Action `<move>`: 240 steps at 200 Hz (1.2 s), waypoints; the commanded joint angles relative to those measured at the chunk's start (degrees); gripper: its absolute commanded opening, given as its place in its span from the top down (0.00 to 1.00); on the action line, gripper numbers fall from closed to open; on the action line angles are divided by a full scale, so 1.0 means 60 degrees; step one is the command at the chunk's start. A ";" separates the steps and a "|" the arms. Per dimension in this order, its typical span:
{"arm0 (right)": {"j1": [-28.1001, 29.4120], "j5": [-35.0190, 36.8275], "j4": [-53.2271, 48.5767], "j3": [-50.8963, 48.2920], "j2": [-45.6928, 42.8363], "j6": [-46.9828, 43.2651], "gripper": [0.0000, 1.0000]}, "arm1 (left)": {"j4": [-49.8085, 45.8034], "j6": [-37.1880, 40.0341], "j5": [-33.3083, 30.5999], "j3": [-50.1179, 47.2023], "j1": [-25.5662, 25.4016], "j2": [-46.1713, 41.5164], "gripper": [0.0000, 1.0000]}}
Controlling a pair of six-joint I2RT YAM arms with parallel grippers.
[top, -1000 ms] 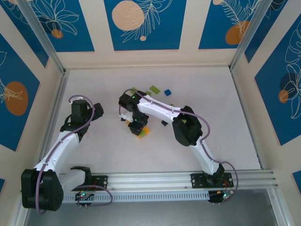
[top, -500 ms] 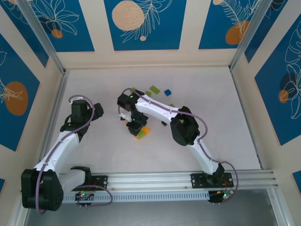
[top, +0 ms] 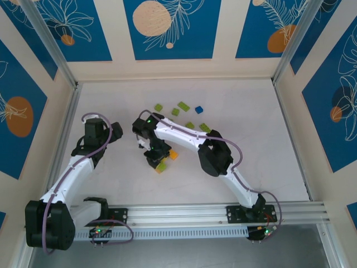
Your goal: Assemble a carrot with lego
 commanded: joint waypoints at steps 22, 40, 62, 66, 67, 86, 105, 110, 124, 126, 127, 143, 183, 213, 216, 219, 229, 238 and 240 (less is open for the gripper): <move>-0.0045 0.0173 0.0158 -0.0635 0.0148 0.0858 0.58 | -0.0221 -0.0044 -0.0108 0.0291 0.0145 -0.0158 0.01; -0.0025 0.0235 0.0223 -0.0689 -0.0026 0.0950 0.55 | -0.0223 -0.0036 -0.0108 0.0299 0.0149 -0.0164 0.01; 0.0017 0.0307 0.0199 -0.0617 -0.0264 0.0962 0.49 | -0.0241 -0.0029 -0.0118 0.0315 0.0144 -0.0179 0.01; 0.0011 0.0305 0.0180 -0.0582 -0.0323 0.0967 0.48 | -0.0257 -0.0028 -0.0115 0.0308 0.0155 -0.0190 0.00; 0.0017 0.0303 0.0179 -0.0577 -0.0339 0.0968 0.48 | -0.0264 -0.0032 -0.0119 0.0314 0.0149 -0.0199 0.00; 0.0037 0.0323 0.0156 -0.0466 -0.0653 0.0969 0.42 | -0.0244 -0.0042 -0.0151 0.0264 0.0146 -0.0228 0.00; 0.0038 0.0374 0.0163 -0.0389 -0.1053 0.0978 0.36 | -0.0243 -0.0050 -0.0137 0.0255 0.0144 -0.0213 0.01; 0.0046 0.0388 0.0151 -0.0371 -0.1155 0.0975 0.35 | -0.0233 -0.0044 -0.0133 0.0248 0.0144 -0.0215 0.00; 0.0037 0.0489 0.0135 -0.0303 -0.1453 0.0956 0.33 | -0.0230 -0.0047 -0.0137 0.0247 0.0144 -0.0217 0.00; 0.0026 0.0513 0.0123 -0.0292 -0.1490 0.0955 0.33 | -0.0231 -0.0050 -0.0137 0.0247 0.0151 -0.0221 0.00; 0.0024 0.0524 0.0121 -0.0285 -0.1509 0.0955 0.33 | -0.0236 -0.0051 -0.0137 0.0247 0.0147 -0.0215 0.00; -0.0054 0.0669 0.0058 -0.0167 -0.1749 0.0938 0.32 | -0.0227 -0.0050 -0.0128 0.0262 0.0144 -0.0208 0.00; -0.0496 0.1358 -0.0126 -0.0161 -0.1767 0.0380 0.32 | -0.0230 -0.0044 -0.0085 0.0291 0.0146 -0.0178 0.00; -0.1074 0.1539 0.0416 -0.0834 -0.1594 -0.0517 0.32 | -0.0278 -0.0050 -0.0064 0.0332 0.0144 -0.0164 0.00; -0.1113 0.1532 0.0489 -0.0886 -0.1567 -0.0598 0.32 | -0.0281 -0.0049 -0.0056 0.0335 0.0144 -0.0157 0.01; -0.1169 0.1524 0.0555 -0.0937 -0.1547 -0.0686 0.32 | -0.0279 -0.0051 -0.0063 0.0337 0.0144 -0.0161 0.01; -0.1291 0.1517 0.0815 -0.1101 -0.1499 -0.0973 0.33 | -0.0271 -0.0040 -0.0077 0.0343 0.0149 -0.0157 0.00; -0.1365 0.1483 0.0995 -0.1198 -0.1421 -0.1165 0.33 | -0.0265 -0.0036 -0.0075 0.0355 0.0154 -0.0135 0.00; -0.1379 0.1468 0.1026 -0.1201 -0.1402 -0.1205 0.33 | -0.0269 -0.0033 -0.0078 0.0351 0.0146 -0.0124 0.00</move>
